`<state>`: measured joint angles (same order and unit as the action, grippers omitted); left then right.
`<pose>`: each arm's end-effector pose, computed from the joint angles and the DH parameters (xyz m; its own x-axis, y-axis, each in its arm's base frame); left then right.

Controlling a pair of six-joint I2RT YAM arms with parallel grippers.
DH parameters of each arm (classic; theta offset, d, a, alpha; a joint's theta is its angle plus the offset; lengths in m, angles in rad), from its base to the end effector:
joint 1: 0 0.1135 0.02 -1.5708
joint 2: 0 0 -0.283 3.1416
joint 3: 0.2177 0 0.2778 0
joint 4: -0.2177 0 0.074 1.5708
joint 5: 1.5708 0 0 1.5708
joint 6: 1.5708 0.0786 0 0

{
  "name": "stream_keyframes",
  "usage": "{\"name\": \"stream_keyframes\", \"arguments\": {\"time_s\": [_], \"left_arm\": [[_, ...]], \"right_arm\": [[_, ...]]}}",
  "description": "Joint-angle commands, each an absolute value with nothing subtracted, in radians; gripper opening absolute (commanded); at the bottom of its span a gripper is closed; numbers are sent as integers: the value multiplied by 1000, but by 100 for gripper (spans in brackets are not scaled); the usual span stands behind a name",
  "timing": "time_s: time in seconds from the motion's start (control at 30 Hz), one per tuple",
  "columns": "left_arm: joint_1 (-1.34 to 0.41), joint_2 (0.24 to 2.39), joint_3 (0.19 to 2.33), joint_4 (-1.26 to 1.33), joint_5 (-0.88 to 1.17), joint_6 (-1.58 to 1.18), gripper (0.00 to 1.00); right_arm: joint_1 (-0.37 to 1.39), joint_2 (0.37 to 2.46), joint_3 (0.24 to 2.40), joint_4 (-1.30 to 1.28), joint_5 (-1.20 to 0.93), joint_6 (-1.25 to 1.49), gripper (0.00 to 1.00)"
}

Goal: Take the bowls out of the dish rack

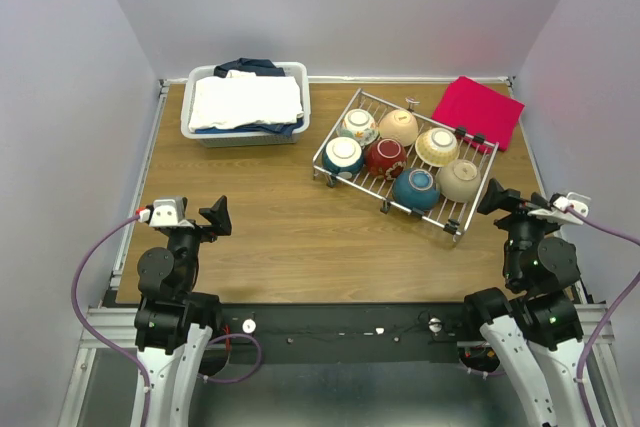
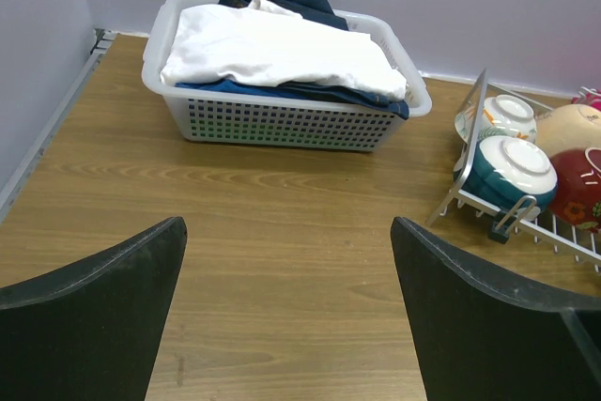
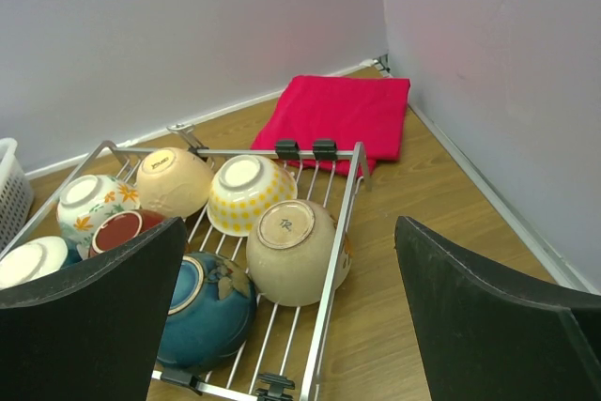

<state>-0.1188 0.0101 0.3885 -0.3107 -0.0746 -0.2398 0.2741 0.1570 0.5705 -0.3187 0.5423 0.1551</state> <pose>0.1188 -0.0083 0.2826 0.0547 -0.2450 -0.9680 0.0590 0.9685 -0.2419 0.1125 -0.0105 0.3351 0.1306 0.1742 -0.9760 0.2455 0.9481 0.2021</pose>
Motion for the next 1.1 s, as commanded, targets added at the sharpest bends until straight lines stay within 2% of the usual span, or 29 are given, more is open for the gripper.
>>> {"name": "stream_keyframes", "arguments": {"time_s": [0.0,0.4,0.8,1.07], "left_arm": [[-112,-107,387,-291,-67,-232,99],[-112,-38,394,-287,-51,-276,99],[-112,-9,402,-308,-67,-275,99],[-112,18,400,-308,-64,-273,99]], "right_arm": [[279,178,563,-330,536,141,100],[278,406,633,-265,393,241,100],[278,911,951,-409,186,379,100],[279,1164,1086,-537,55,316,100]]}}
